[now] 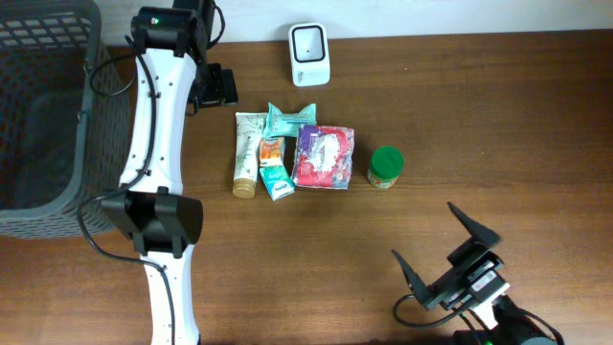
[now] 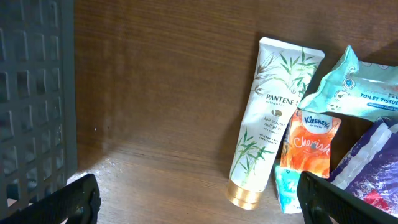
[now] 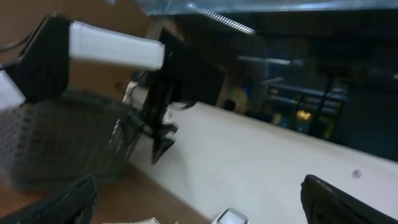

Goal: Scan the item barcode

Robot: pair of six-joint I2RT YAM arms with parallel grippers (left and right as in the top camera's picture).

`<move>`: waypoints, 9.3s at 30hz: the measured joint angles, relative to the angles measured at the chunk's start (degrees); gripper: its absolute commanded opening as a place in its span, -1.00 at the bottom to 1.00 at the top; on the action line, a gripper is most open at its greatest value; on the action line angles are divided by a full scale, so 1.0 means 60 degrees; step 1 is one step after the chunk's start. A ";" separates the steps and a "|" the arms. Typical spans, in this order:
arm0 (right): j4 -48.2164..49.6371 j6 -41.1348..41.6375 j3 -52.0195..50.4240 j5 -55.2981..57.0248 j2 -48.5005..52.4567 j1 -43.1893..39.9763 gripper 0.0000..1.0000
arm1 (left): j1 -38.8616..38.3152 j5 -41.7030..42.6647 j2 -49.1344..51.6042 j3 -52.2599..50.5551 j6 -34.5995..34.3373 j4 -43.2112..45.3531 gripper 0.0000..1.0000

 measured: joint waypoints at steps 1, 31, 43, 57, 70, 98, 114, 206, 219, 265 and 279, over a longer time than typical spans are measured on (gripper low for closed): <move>-0.0510 0.0095 0.0495 0.0215 0.0117 0.0000 0.97 | 0.0000 -0.0004 0.0000 0.0000 0.0000 0.0004 0.98; -0.9402 0.2346 0.9300 -0.0827 0.9471 0.0087 0.97 | 0.0000 -0.0004 0.0000 -0.0015 0.0004 -0.0004 0.98; -1.3129 0.1803 1.1777 0.2178 0.9905 0.1140 0.97 | 0.0000 -0.0004 0.0000 -0.0015 0.0004 -0.0004 0.98; -1.5522 0.2277 1.2032 0.2932 1.2502 0.2193 0.97 | 0.0000 0.0000 0.0000 -0.0015 0.0004 0.0000 0.98; -1.9008 0.3177 1.6812 0.6196 1.3315 0.4368 0.97 | 0.0000 0.0000 0.0000 -0.0015 0.0004 -0.0007 0.98; -1.7518 0.3891 1.7846 0.5603 1.4987 0.4921 0.97 | 0.0000 -0.0004 0.0000 -0.0015 0.0004 -0.0004 0.98; -1.6054 0.3891 1.7846 0.5468 1.7580 0.4921 0.97 | 0.0000 -0.0004 0.0000 -0.0015 0.0004 0.0000 0.98; -1.6739 0.1781 1.7351 0.4342 1.9216 0.0976 0.97 | -0.0153 -0.0004 0.0000 -0.0015 0.0004 -0.0004 0.98; -1.3883 0.2157 1.5376 0.1694 2.0199 0.2696 0.59 | -0.0153 -0.0004 0.0000 -0.0015 0.0004 -0.0004 0.98; -1.8994 0.3978 1.9737 0.5992 2.1183 0.5646 0.93 | -0.0153 -0.0004 0.0000 -0.0015 0.0004 -0.0004 0.98; -1.7792 0.0423 1.8465 0.3861 2.1216 0.3122 0.90 | -0.0153 0.0000 0.0000 -0.0015 0.0004 0.0007 0.98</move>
